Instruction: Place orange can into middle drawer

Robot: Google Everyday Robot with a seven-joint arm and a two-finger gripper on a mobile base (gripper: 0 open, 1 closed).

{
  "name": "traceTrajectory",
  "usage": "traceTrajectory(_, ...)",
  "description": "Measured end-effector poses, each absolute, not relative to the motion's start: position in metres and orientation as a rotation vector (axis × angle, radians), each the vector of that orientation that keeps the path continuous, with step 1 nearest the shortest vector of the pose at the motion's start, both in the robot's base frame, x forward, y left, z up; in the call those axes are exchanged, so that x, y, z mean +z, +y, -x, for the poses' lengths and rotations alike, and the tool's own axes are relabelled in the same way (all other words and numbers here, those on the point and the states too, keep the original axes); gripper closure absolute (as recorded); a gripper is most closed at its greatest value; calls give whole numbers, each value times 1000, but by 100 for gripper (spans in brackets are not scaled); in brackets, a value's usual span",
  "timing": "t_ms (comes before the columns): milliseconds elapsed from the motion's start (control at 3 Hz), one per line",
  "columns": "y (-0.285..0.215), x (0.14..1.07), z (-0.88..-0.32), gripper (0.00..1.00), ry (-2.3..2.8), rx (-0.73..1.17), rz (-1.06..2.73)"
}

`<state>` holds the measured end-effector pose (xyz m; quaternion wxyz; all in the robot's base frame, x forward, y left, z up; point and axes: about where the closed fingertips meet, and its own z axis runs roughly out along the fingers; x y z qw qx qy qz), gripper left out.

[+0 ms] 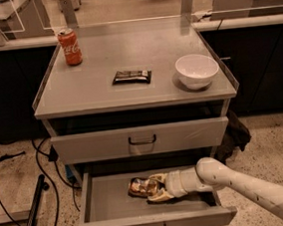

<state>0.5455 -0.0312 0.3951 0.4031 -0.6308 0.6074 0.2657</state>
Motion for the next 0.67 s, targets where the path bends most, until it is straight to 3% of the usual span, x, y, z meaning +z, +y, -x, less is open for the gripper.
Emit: traceTrajectory(667,-23,375,-550,100,1555,700,1595)
